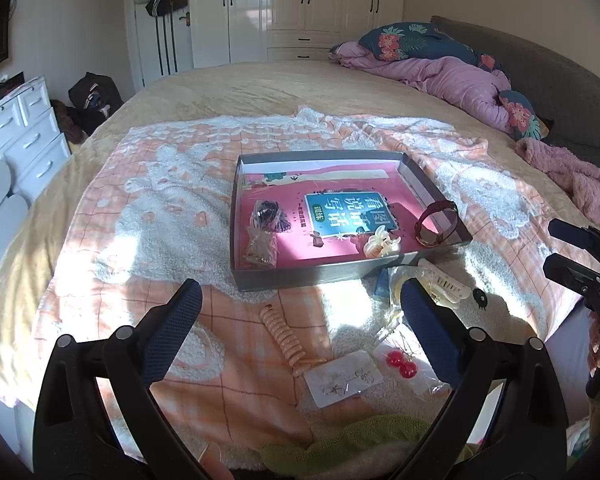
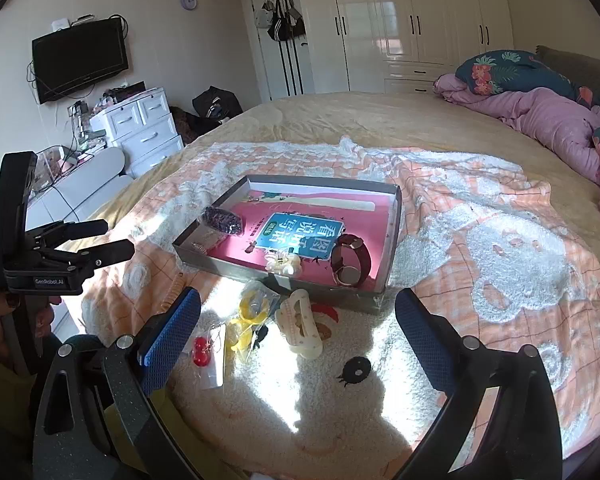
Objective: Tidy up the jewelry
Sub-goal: 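Withdraw both tools from the tray back toward the remaining items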
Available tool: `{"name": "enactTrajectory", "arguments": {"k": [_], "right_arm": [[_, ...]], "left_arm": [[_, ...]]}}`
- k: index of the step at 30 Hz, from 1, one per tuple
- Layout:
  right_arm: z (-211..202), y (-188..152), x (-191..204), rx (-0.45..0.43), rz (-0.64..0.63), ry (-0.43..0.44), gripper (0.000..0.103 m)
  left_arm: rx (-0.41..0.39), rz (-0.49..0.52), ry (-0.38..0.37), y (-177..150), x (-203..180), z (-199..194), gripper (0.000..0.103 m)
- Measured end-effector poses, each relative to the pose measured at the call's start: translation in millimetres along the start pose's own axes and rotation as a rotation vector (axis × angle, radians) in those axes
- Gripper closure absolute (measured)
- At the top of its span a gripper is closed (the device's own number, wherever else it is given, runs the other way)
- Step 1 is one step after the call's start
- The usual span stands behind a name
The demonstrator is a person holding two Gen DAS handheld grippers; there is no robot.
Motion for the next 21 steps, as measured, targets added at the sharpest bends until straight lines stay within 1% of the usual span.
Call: {"name": "enactTrajectory", "arguments": {"k": [9,21], "right_arm": [[1,-18,1,0.032,-0.009,0.0,0.006],[12,-48,20,0.111,-0.042,0.05,0.006]], "left_arm": [[0.04,0.015,0.001,-23,-8,-1,0.01],[0.137,0.063,0.006,-62,-20,13,0.01]]}}
Point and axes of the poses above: each gripper's, at about its wrist camera, not at the fingertips, and z roughly the way its jaws point, x to its left, y to its top, the point moved 10 cm from there along z, roughly the way its jaws point, and after that the axes turned 6 degrees about z, right-handed, at the moved point
